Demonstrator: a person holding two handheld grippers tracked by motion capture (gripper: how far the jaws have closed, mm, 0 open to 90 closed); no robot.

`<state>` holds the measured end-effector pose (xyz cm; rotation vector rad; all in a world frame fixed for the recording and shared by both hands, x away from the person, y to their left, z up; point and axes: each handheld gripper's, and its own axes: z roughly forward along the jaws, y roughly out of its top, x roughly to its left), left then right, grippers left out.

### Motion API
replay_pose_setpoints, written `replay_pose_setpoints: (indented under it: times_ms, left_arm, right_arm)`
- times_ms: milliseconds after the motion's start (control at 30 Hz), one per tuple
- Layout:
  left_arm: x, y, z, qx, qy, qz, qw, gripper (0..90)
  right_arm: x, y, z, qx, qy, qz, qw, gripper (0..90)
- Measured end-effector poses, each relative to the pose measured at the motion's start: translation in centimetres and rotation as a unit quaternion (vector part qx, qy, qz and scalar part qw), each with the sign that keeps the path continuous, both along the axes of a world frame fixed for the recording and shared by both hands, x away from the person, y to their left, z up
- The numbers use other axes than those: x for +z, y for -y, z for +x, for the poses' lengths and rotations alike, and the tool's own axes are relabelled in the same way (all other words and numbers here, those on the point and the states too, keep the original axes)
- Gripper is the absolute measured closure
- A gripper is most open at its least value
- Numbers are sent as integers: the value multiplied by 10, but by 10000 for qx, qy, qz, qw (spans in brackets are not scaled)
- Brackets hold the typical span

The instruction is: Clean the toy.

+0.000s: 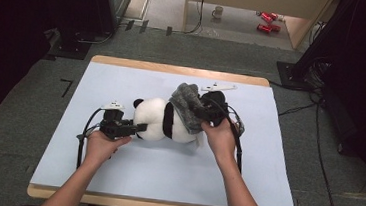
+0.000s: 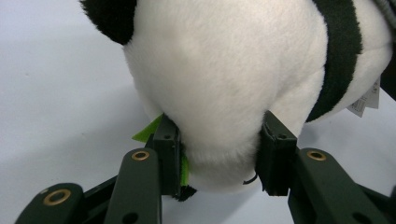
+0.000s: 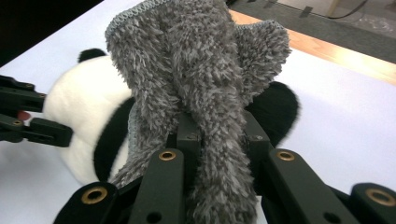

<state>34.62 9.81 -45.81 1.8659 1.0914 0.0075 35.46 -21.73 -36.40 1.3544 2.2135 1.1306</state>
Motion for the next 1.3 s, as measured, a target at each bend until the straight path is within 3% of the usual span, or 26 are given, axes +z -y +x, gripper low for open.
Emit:
replay_pose_setpoints:
  times_ms: [133, 233, 300, 400, 567, 800, 900, 1000, 1133, 1300]
  left_arm:
    - [-1, -2, 2, -23, -68, -59, 10000, 587]
    - [2, -4, 4, -135, -269, -83, 9995, 600]
    - [9, -6, 3, -330, -342, 80, 9988, 620]
    - [19, -9, -3, -456, -249, 204, 9984, 623]
    - [14, -8, -4, -358, -248, 202, 9988, 611]
    - [2, -10, 4, -123, -334, -71, 9993, 584]
    - [1, -10, 4, -102, -295, -82, 9995, 583]
    - [0, -11, 5, -127, -214, -38, 9997, 564]
    - [-1, -14, 6, -202, -182, -89, 9996, 496]
    - [1, -18, 0, -432, 151, 47, 9989, 370]
  right_arm:
    - [-1, 12, 0, -107, -42, 125, 9999, 755]
    - [2, 21, -1, -186, -50, 178, 9997, 757]
    - [6, 29, -4, -335, 66, 158, 9993, 757]
    - [13, 43, -9, -453, 156, 259, 9985, 757]
    - [16, 51, -11, -485, 151, 434, 9978, 757]
    - [3, 46, -9, -392, 7, 700, 9968, 756]
    - [-3, 40, -8, -329, -88, 650, 9973, 756]
    - [-12, 30, -7, -234, -115, 452, 9986, 756]
    - [-22, 33, -5, -247, -104, 743, 9969, 754]
    - [-24, 35, -4, -200, -32, 659, 9976, 752]
